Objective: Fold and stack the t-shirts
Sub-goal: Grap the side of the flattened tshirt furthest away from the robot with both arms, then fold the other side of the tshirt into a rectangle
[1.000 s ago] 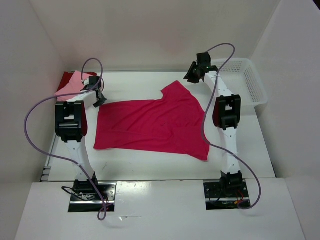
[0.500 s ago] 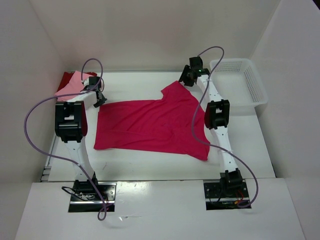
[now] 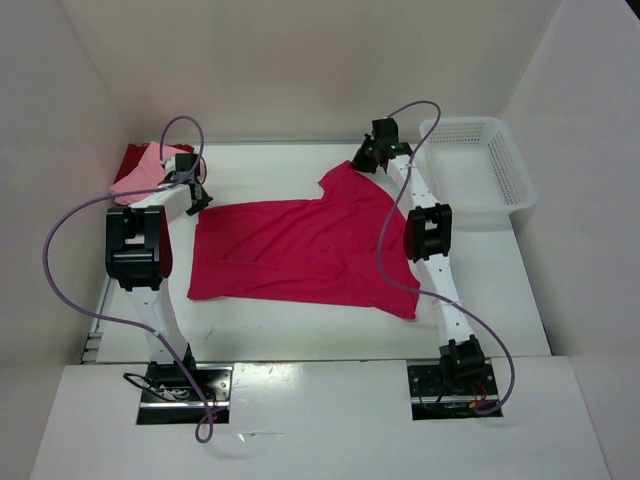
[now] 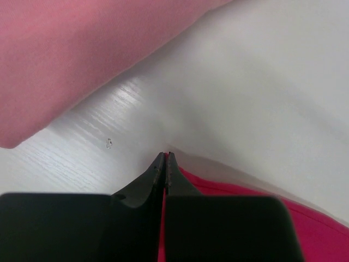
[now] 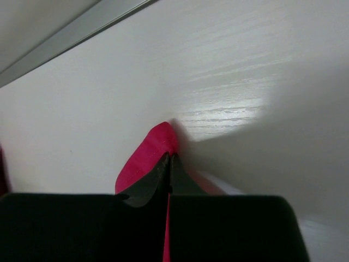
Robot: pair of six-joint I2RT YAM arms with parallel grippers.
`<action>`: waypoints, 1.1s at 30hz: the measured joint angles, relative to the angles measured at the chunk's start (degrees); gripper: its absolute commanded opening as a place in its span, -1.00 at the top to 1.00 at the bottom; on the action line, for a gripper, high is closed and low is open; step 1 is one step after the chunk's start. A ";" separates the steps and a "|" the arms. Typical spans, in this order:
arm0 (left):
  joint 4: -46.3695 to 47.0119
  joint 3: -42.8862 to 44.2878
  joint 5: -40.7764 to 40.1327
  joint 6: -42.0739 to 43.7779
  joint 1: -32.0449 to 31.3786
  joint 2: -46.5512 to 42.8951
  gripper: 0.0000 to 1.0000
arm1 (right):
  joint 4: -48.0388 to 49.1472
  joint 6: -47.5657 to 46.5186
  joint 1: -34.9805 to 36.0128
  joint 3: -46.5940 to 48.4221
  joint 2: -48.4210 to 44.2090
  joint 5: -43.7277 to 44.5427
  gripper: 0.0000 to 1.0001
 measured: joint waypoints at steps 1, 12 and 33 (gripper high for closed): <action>0.02 -0.26 0.02 0.02 -0.02 -0.04 1.00 | -0.22 0.39 0.00 0.66 0.24 -0.20 1.00; 0.11 -4.70 1.57 0.00 -0.02 -8.04 1.00 | -9.31 -2.91 0.00 -5.53 -11.74 -1.25 1.00; -0.68 -18.60 3.10 0.00 -0.02 -27.06 1.00 | 3.85 -4.85 -1.46 -93.29 -77.18 -0.66 1.00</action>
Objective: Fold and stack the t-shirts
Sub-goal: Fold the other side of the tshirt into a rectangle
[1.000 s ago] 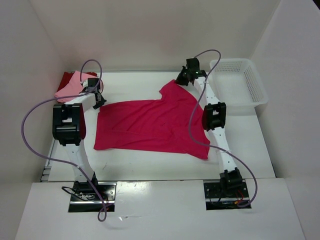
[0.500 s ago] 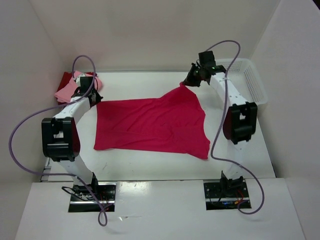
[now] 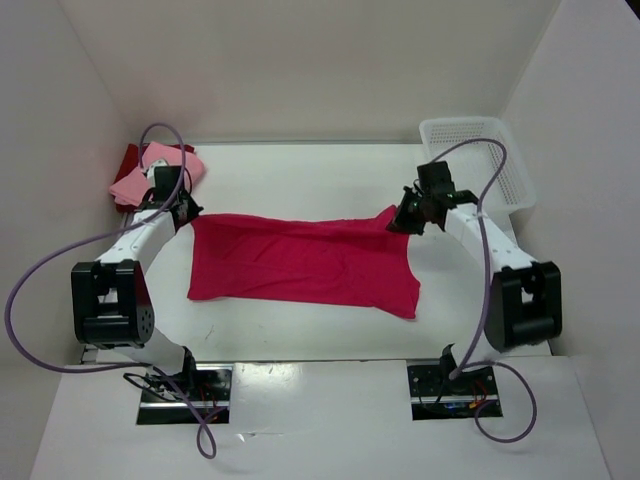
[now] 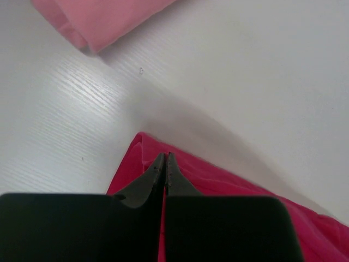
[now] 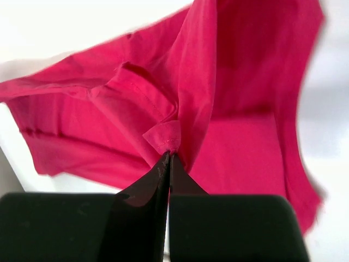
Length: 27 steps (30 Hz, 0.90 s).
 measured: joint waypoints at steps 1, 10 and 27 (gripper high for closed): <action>-0.20 -0.28 -0.07 0.02 0.02 -0.15 1.00 | -0.22 0.15 0.00 -2.05 -2.47 0.17 1.00; -2.67 -3.98 -0.22 0.09 0.04 -3.19 0.96 | -4.76 2.91 -0.39 -14.86 -19.65 2.03 0.92; -8.39 -7.87 1.75 -1.22 3.19 -13.46 -1.00 | -13.75 5.38 0.57 -16.63 -26.05 3.37 1.00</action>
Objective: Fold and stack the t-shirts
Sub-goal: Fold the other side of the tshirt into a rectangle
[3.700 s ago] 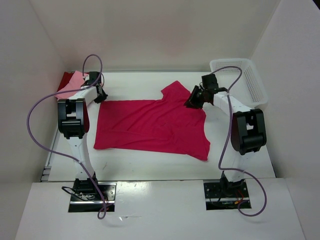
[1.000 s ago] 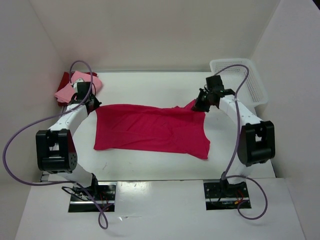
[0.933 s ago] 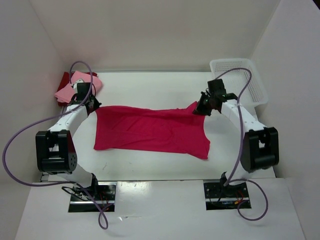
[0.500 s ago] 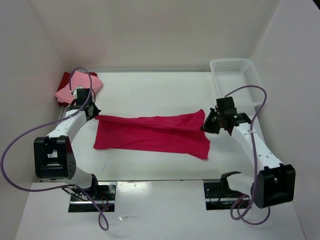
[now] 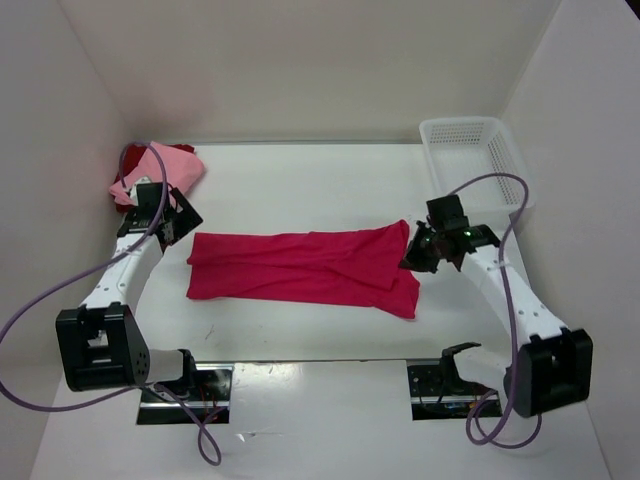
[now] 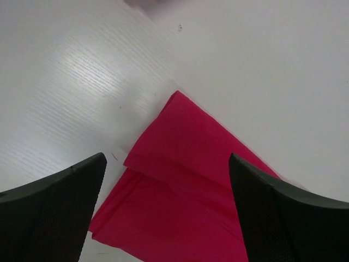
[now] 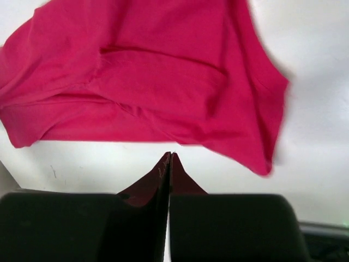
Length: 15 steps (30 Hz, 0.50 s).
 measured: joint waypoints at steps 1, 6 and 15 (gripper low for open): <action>0.00 0.00 0.33 -0.20 0.00 -0.26 -1.00 | 0.70 0.02 1.14 1.27 2.45 0.61 1.00; 1.73 -0.61 4.33 -0.33 -0.09 -0.24 -0.97 | 9.03 -0.11 9.14 7.76 17.81 3.89 0.67; 7.15 -3.28 11.04 -3.26 -7.34 6.05 -0.16 | 15.54 -2.10 14.82 15.58 35.63 10.71 0.09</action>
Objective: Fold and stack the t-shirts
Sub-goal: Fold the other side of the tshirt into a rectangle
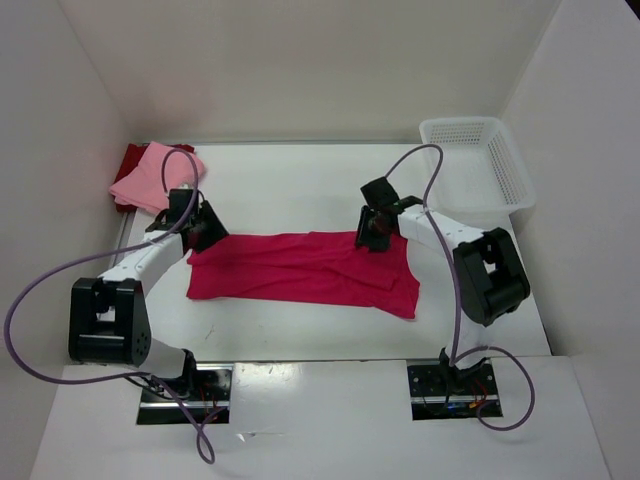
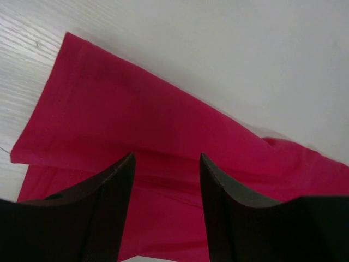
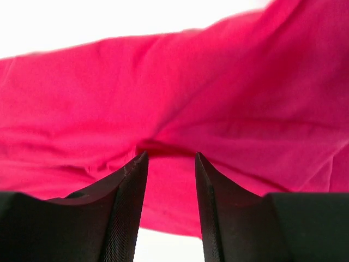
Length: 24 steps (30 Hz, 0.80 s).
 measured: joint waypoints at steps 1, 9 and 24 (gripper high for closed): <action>0.26 -0.22 0.22 -0.11 -0.57 0.70 -0.13 | 0.07 -0.09 0.09 0.59 0.76 0.46 0.09; 2.38 -0.46 0.46 -1.49 -1.31 4.28 -0.13 | 0.76 -0.66 3.72 3.67 4.33 2.10 0.04; 4.55 -0.46 0.85 -1.62 -1.49 5.40 -0.13 | 0.24 -0.35 5.57 3.78 4.98 3.26 0.97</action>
